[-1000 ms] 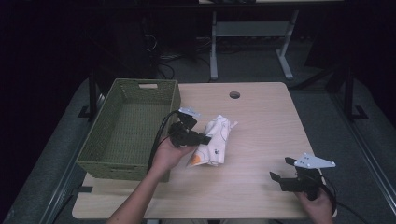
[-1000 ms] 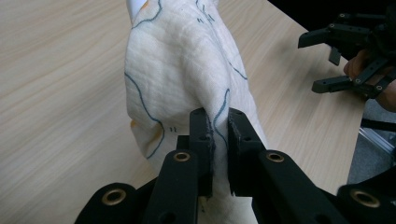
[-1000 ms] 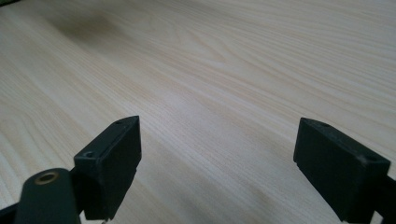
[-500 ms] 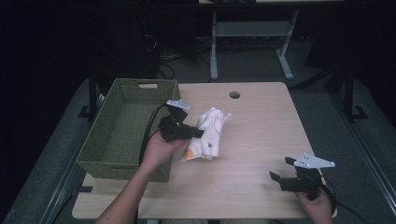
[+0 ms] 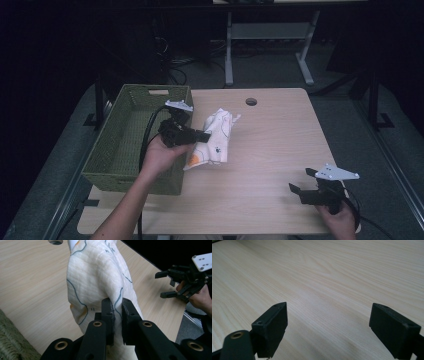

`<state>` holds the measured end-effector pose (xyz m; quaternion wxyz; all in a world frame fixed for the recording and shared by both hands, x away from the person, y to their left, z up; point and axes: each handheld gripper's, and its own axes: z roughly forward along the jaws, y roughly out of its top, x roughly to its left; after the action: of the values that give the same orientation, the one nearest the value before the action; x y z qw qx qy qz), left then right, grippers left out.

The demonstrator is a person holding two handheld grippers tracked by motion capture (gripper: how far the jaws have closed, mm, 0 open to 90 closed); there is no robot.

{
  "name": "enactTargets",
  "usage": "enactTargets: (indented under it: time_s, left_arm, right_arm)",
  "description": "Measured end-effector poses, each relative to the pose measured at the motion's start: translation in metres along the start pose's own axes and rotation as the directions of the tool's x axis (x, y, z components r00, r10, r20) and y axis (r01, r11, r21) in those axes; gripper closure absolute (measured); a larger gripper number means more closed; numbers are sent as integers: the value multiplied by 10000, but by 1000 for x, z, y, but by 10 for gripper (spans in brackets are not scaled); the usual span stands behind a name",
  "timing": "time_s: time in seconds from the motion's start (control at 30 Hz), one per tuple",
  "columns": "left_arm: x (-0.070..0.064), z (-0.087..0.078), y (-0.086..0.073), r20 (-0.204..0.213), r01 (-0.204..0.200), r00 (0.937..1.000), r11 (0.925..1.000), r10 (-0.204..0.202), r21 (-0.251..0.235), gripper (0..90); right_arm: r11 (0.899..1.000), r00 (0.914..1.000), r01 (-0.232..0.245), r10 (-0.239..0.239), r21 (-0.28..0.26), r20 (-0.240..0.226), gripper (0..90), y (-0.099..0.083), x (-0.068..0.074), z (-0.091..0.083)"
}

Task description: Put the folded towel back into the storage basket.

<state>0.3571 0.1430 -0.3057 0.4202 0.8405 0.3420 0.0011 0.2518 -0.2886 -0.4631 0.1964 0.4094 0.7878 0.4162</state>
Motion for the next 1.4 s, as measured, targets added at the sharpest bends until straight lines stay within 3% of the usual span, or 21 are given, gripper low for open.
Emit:
enactTargets:
  time_s: [0.5,1.4]
  left_arm:
    - [12,-30,-6,25,163,9999,9994,-163,-320,830]
    - [59,-80,-26,203,787,9968,9942,-774,-732,829]
  right_arm:
    - [10000,9999,-33,32,73,108,147,0,0,1]
    - [9995,9988,-308,304,119,374,147,-1,-2,3]
